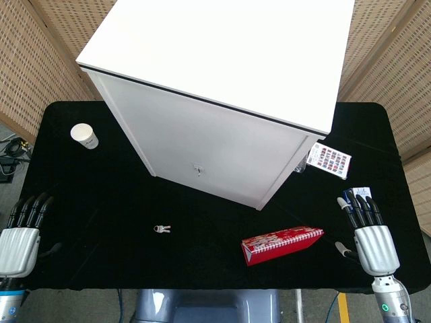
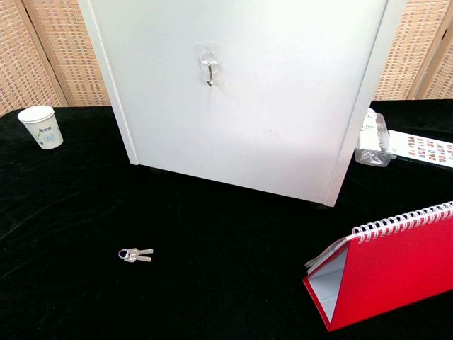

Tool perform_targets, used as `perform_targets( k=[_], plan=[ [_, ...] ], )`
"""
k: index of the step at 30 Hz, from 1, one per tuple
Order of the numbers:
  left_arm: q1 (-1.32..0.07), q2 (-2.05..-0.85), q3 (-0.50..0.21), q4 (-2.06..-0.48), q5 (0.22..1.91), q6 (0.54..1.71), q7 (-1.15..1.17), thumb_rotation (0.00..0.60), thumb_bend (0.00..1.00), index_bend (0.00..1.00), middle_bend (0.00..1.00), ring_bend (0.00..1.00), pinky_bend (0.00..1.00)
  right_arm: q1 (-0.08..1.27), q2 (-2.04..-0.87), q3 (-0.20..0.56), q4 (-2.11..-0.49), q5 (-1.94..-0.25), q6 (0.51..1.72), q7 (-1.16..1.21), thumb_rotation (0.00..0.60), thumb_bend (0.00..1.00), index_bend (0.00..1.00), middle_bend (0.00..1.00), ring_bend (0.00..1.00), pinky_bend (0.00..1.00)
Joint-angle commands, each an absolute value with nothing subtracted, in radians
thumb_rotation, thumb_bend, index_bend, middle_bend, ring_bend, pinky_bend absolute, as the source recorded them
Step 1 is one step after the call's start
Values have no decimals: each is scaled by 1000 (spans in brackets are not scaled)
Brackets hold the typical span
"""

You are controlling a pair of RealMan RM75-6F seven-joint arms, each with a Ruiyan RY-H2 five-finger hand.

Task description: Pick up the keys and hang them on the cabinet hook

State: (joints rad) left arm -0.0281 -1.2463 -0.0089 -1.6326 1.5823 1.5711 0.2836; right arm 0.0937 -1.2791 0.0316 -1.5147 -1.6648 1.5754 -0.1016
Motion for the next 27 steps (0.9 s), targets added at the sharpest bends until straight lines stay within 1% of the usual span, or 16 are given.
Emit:
perform_targets(
  k=[1, 15, 24, 25, 27],
  plan=[
    [-28, -1247, -9, -1632, 1580, 1569, 285, 600, 88, 0, 0, 0, 0, 94, -1278, 32, -1515, -1662, 1574, -98, 600, 98, 29, 0, 0, 0],
    [-37, -1249, -5, -1632, 1587, 1555, 286, 600, 88, 0, 0, 0, 0, 96, -1282, 33, -1515, -1658, 1568, -105, 600, 98, 39, 0, 0, 0],
    [-51, -1272, 2, -1615, 1630, 1556, 284, 600, 89, 0, 0, 0, 0, 91, -1273, 33, -1519, -1660, 1580, -88, 600, 98, 53, 0, 0, 0],
    [-56, -1278, 0, -1610, 1637, 1556, 287, 600, 90, 0, 0, 6, 1, 91, -1272, 32, -1519, -1660, 1580, -87, 600, 98, 54, 0, 0, 0],
    [-65, -1289, -2, -1601, 1645, 1548, 292, 600, 95, 0, 30, 105, 70, 90, -1272, 31, -1521, -1661, 1579, -87, 600, 98, 58, 0, 0, 0]
  ],
)
